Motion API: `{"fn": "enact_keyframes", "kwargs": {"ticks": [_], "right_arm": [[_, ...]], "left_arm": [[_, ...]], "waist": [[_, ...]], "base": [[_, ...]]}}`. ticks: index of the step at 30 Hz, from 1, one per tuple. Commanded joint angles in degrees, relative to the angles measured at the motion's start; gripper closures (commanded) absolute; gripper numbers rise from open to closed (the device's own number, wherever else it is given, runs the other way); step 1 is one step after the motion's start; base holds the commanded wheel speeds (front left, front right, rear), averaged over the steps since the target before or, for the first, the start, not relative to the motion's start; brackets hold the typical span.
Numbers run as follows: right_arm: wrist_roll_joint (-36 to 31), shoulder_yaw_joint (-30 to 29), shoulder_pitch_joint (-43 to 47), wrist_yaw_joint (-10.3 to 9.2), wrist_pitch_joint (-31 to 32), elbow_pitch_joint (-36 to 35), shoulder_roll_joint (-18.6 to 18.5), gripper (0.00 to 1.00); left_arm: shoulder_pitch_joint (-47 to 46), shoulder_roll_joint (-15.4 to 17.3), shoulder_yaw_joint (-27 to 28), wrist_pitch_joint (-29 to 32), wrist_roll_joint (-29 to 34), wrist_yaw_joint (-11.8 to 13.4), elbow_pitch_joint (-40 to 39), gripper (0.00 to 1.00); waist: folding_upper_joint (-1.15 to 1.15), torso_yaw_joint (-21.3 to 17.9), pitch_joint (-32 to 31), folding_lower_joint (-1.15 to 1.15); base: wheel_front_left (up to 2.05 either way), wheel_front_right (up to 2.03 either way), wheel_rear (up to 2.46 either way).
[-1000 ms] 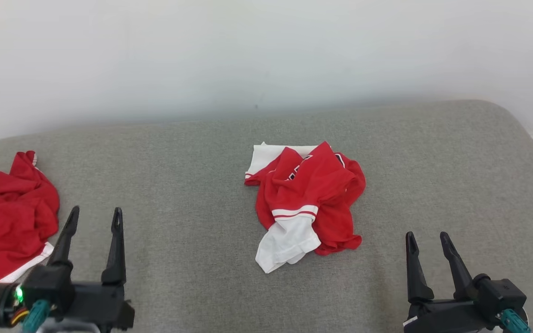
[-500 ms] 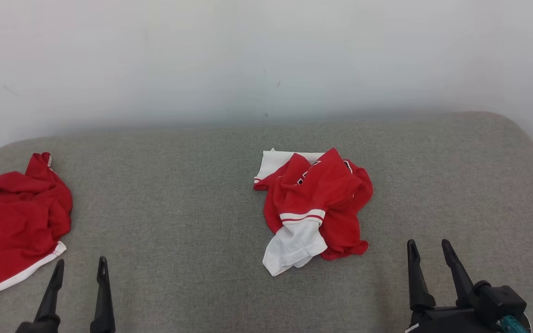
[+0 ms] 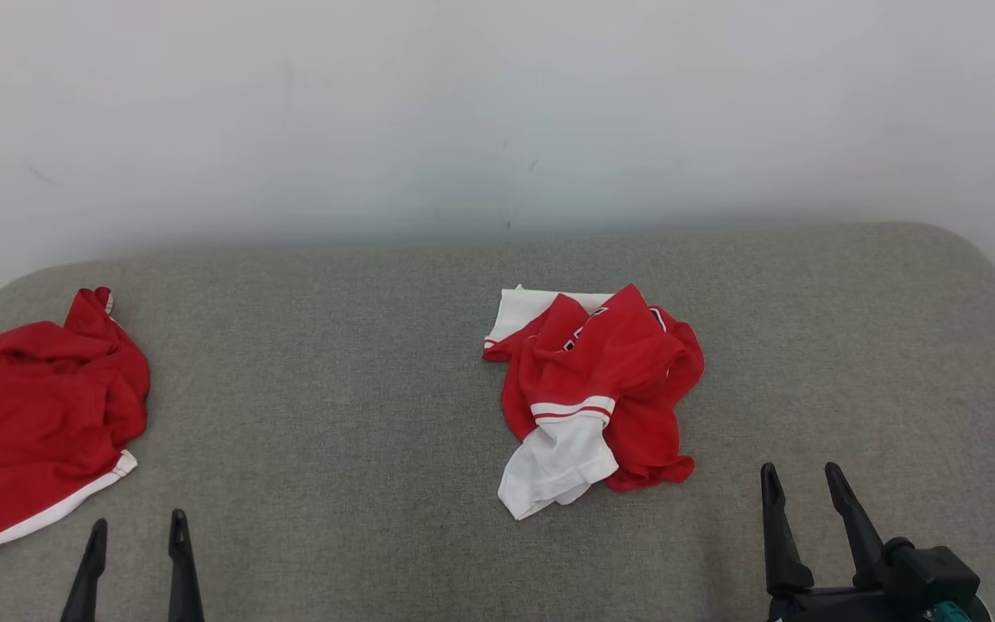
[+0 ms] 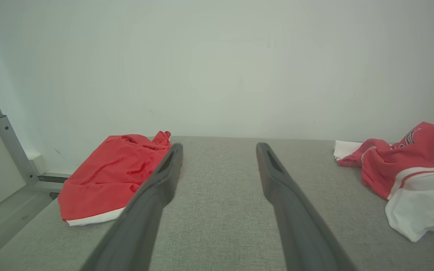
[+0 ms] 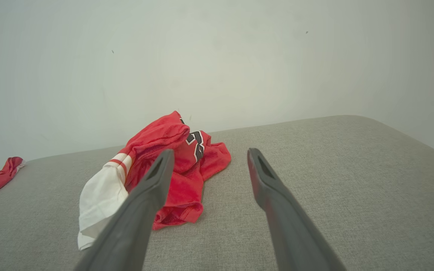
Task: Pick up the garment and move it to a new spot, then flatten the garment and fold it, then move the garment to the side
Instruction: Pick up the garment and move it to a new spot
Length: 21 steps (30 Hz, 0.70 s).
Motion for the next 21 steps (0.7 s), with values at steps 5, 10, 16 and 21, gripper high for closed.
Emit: {"fn": "enact_keyframes", "kwargs": {"ticks": [5, 10, 16, 21], "right_arm": [[-0.16, 0.37, 0.98, -0.12, -0.03, 0.39, 0.09, 0.00], [-0.46, 0.67, 1.23, -0.12, -0.03, 0.72, 0.10, 0.00], [-0.83, 1.02, 1.54, -0.12, -0.03, 0.87, 0.10, 0.00], [-1.09, 1.36, 1.88, -0.12, -0.03, 0.97, 0.10, 0.00]], "left_arm": [[1.47, -1.12, 1.27, -0.19, 1.29, -3.03, 0.34, 0.00], [2.05, -1.86, 1.91, -0.19, 2.45, -5.29, 1.07, 0.00], [2.05, -2.34, 2.18, -0.19, 3.59, -6.82, 1.50, 0.00], [1.94, -2.83, 2.53, -0.19, 4.72, -7.73, 1.98, 0.00]], "waist": [[0.00, 0.09, -0.28, 0.00], [0.00, 0.15, -0.38, 0.00], [0.00, 0.06, -0.46, 0.00], [0.00, -0.14, -0.63, 0.00]], "base": [[0.00, 0.00, 0.00], [0.00, 0.00, 0.00], [0.00, 0.00, 0.00], [0.00, 0.00, 0.00]]}}
